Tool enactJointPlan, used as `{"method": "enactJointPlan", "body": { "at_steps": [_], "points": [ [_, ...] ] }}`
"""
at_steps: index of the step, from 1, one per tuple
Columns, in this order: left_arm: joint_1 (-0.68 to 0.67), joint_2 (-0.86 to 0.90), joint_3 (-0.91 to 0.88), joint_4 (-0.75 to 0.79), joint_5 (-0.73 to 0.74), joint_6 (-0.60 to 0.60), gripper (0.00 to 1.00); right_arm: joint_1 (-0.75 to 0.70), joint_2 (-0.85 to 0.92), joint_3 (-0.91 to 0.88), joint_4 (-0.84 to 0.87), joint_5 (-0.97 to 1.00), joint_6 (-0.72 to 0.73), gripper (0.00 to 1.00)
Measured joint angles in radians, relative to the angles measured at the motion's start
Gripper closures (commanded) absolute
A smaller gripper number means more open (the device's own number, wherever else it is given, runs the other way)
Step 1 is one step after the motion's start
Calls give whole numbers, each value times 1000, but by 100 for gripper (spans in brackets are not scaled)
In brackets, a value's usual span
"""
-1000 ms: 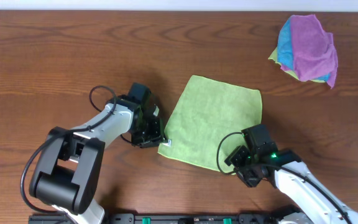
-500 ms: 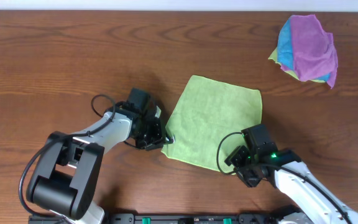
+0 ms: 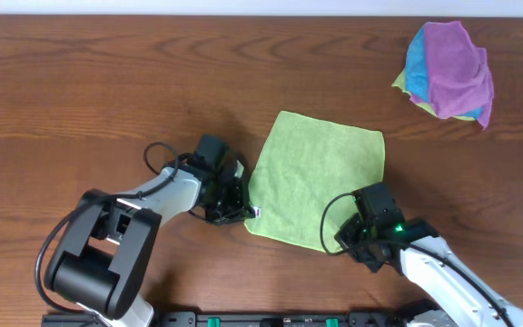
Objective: Fold the cloth
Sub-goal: 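Grasp the cloth's lower left and lower right corners with both grippers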
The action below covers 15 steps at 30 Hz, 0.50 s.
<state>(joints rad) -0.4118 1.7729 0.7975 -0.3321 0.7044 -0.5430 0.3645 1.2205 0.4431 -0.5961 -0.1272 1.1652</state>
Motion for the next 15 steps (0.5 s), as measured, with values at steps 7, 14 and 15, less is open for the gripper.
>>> {"method": "enactJointPlan", "body": {
  "at_steps": [7,14,15],
  "points": [
    [9,5,-2,-27,26,16,94,0,-34,-1,-87,21,-29,99],
    [11,-2,-12,-163,53,62,94,0,-168,-5,-270,-16,-34,99],
    [11,-6,-16,-171,52,68,94,0,-188,-5,-280,-23,-34,99]
  ]
}}
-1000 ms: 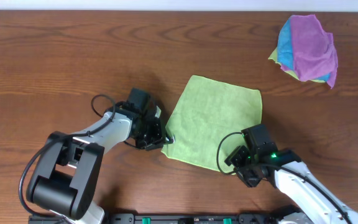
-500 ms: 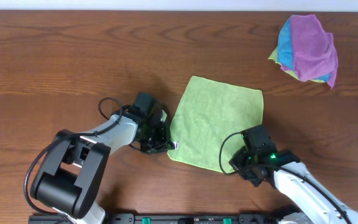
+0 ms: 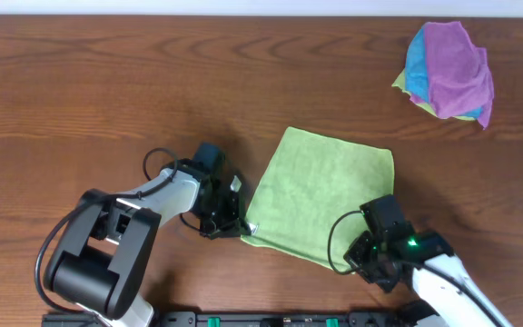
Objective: Fold the cloth
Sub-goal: 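Grasp the cloth's lower left and lower right corners with both grippers, then lift both corners and fold the bottom half up over the top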
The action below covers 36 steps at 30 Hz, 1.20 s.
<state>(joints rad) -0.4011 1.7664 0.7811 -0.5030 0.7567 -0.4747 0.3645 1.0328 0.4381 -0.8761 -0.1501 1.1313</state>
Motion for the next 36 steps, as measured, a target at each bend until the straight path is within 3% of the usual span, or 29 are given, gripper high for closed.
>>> {"method": "enactJointPlan", "body": {
  "at_steps": [13,20,36],
  "points": [
    [1,-132,-8,-52,19,-54,94,0,-106,2,-64,-79,-2,99],
    [1,-201,-5,-28,22,-128,94,0,-106,142,-132,2,-12,99],
    [-2,-201,98,120,-67,-236,94,0,-42,173,-6,130,-45,99]
  ]
}}
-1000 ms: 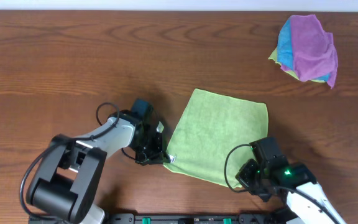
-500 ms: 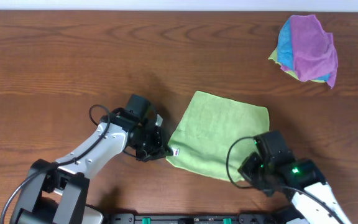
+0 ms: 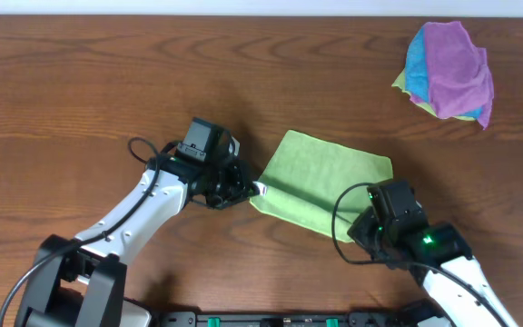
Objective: Fold the cloth
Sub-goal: 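Lift both corners and fold the bottom half up over the top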
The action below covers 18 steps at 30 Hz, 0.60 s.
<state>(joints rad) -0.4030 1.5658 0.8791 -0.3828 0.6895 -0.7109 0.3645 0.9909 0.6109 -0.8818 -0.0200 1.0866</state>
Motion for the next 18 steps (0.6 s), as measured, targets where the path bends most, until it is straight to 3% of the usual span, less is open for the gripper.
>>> {"method": "enactJointPlan", "body": {
  "at_steps": [12,18],
  "points": [
    [-33,42,1,197,-56,-60,94,0,17,1,70,102,-50,99],
    [-34,115,68,206,-70,-78,94,-30,17,1,109,134,-90,99]
  ]
}}
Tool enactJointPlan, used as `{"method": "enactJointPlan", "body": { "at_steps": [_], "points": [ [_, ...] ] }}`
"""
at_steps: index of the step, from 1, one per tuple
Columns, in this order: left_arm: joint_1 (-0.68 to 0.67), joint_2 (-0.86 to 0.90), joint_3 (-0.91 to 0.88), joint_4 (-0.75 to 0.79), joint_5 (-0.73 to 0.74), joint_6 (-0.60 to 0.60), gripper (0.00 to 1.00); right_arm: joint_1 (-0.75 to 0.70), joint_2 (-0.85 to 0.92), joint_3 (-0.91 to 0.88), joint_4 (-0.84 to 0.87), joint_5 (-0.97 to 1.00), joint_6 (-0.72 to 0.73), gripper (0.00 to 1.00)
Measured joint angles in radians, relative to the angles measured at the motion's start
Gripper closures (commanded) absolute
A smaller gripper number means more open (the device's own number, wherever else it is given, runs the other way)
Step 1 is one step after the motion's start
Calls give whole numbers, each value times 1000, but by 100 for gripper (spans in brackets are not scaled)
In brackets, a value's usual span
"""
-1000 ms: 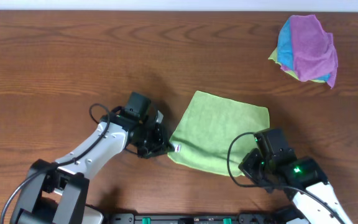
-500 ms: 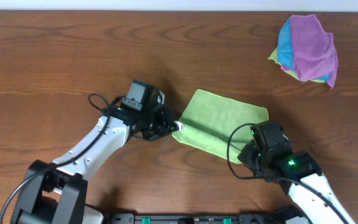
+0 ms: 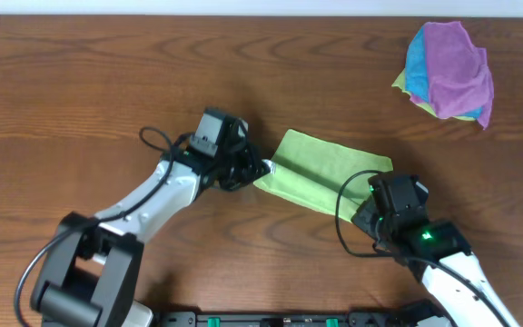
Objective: Fold the cloth
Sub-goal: 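Lift both corners and fold the bottom half up over the top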
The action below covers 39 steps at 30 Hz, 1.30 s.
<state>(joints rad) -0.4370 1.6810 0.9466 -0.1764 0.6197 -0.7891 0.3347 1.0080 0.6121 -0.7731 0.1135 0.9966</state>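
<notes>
The lime-green cloth (image 3: 323, 169) lies in the overhead view as a narrow slanted band right of the table's middle, its near edge lifted and carried over the rest. My left gripper (image 3: 260, 169) is shut on the cloth's left near corner, where a small white tag shows. My right gripper (image 3: 364, 210) is shut on the right near corner, with its fingertips mostly hidden under the wrist body. Both arms reach in from the front edge.
A heap of purple, blue and yellow-green cloths (image 3: 448, 71) sits at the far right corner. The wooden table (image 3: 107, 82) is bare wood to the left and at the back.
Both grippers have moved farther from the front edge with the cloth's near edge. The visible green band has grown narrower.
First the cloth lay flat and square with both grippers at its near corners. Then the near corners were gripped and the cloth had shifted slightly. By the last earlier moment the near edge was lifted and halfway over. Now it is close to the far edge.
</notes>
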Motion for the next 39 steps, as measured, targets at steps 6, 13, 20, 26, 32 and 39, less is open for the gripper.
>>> {"method": "enactJointPlan", "body": {
  "at_steps": [6,13,20,26,32,39],
  "points": [
    [-15,109,161,-68,1,5,94,-97,14,19,8,-5,-76,99],
    [-19,170,267,-111,-24,25,94,-189,122,89,61,-16,-184,99],
    [-19,173,283,-112,-79,31,94,-204,243,141,137,-15,-256,99],
    [-19,207,283,-89,-117,33,94,-204,295,161,187,-7,-290,99],
    [-19,251,283,-51,-127,34,94,-204,316,161,203,-3,-305,99],
    [-20,285,286,-17,-130,34,94,-204,333,161,235,19,-323,99]
  ]
}}
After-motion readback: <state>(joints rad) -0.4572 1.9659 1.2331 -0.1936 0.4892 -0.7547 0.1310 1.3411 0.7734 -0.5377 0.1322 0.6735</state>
